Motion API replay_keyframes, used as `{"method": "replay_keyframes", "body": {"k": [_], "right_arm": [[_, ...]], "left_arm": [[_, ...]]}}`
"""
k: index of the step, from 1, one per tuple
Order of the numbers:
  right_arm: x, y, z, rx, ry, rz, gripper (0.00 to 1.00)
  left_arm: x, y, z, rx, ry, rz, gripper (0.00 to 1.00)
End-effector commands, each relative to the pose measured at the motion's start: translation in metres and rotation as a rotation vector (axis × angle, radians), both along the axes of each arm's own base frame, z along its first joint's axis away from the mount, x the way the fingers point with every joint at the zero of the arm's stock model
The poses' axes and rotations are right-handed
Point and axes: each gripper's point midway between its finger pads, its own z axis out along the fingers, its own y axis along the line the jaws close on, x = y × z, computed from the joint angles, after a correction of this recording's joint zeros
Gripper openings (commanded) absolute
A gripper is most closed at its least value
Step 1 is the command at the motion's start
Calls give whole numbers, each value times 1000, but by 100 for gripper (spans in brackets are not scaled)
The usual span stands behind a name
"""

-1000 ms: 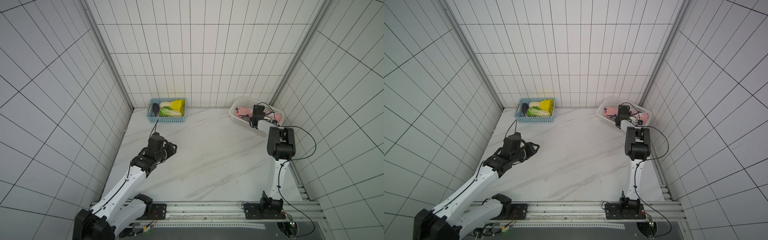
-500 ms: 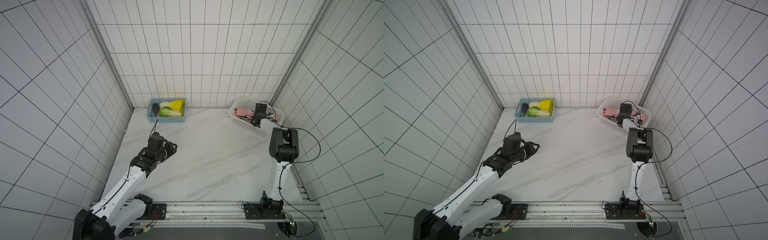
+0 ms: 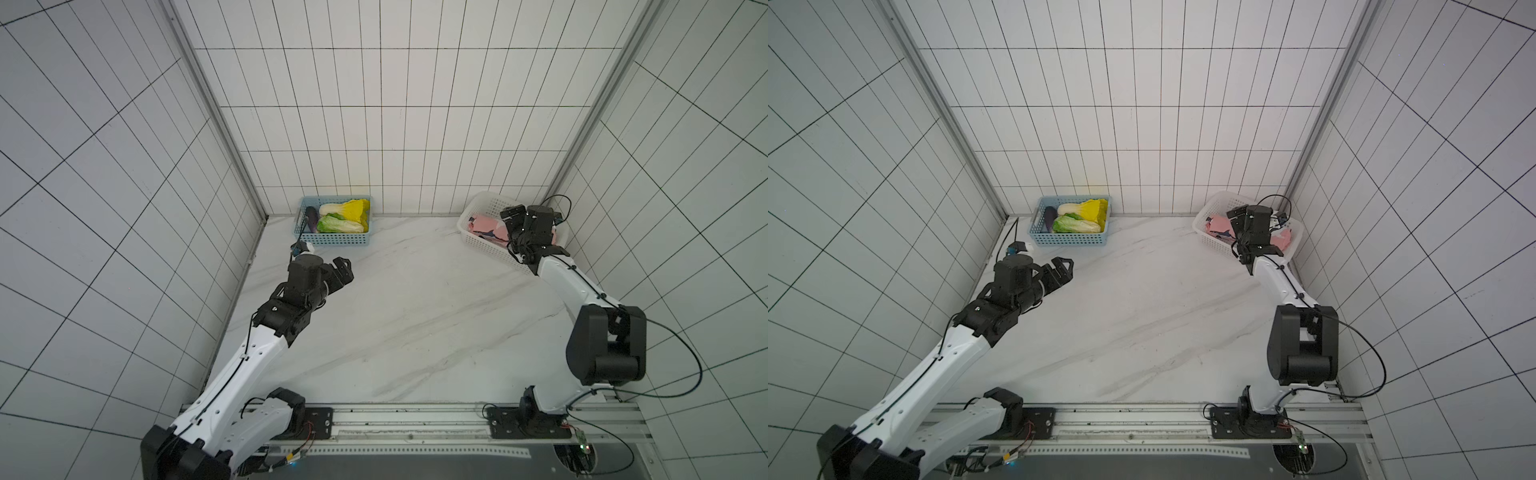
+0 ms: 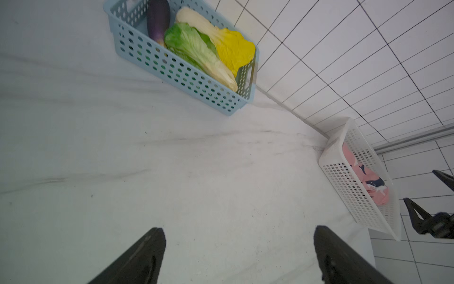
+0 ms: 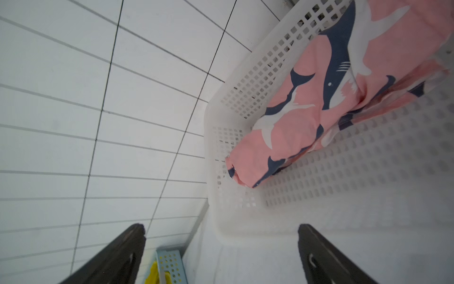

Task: Roll up the shorts
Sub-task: Place the shorts in the bin, then reset both arms

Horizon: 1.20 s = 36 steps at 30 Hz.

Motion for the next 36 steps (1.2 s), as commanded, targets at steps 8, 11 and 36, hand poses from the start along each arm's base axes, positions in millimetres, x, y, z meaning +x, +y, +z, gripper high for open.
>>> {"method": "replay_keyframes", "body": {"k": [8, 11, 36], "right_arm": [[-124, -49, -40, -833, 123, 143, 99], [-144, -78, -46, -940, 114, 40, 99], [-84, -66, -129, -896, -55, 152, 99]], "left_arm": [[3, 119, -35, 568, 2, 285, 98], [8, 136, -56, 548, -54, 326, 98], [79, 133, -134, 551, -211, 259, 98]]}}
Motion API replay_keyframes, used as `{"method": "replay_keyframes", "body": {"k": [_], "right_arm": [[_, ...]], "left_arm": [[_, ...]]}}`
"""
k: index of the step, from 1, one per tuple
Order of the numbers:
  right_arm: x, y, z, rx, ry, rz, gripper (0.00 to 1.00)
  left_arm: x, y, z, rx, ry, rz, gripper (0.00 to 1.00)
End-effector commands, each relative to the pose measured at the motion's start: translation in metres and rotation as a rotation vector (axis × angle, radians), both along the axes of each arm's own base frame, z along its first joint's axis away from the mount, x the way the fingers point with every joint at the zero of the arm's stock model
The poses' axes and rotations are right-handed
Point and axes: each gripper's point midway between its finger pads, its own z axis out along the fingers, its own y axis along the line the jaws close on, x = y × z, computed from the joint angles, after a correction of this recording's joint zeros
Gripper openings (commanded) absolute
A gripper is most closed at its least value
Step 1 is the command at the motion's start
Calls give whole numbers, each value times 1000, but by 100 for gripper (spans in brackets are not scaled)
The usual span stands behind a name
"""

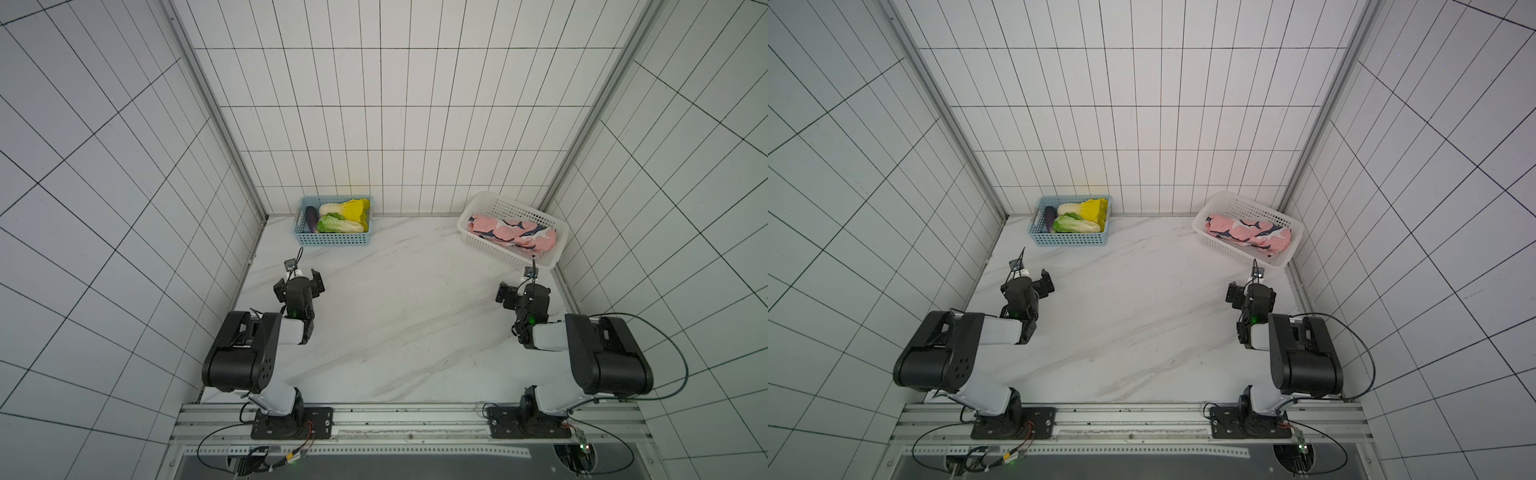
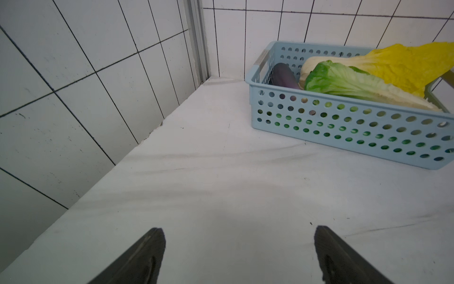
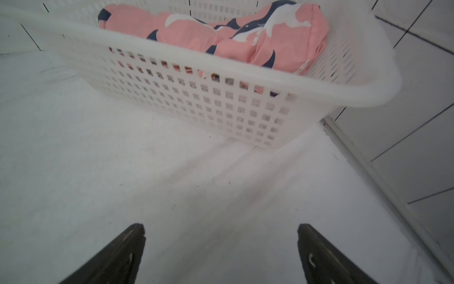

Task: Roll up the shorts
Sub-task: Reset both arms

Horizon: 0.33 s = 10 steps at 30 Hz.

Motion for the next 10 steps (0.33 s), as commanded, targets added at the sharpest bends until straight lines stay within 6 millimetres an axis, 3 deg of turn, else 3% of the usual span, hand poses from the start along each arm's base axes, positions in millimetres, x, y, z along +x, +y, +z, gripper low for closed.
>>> {"method": "replay_keyframes", "body": {"k": [1, 10], "right_arm": [[7, -3, 16, -31, -39, -36, 99], [8, 0, 12, -16, -13, -3, 99]], "left_arm": [[6, -2, 14, -6, -43, -14, 98], [4, -2, 16, -4, -51, -12, 98]]}}
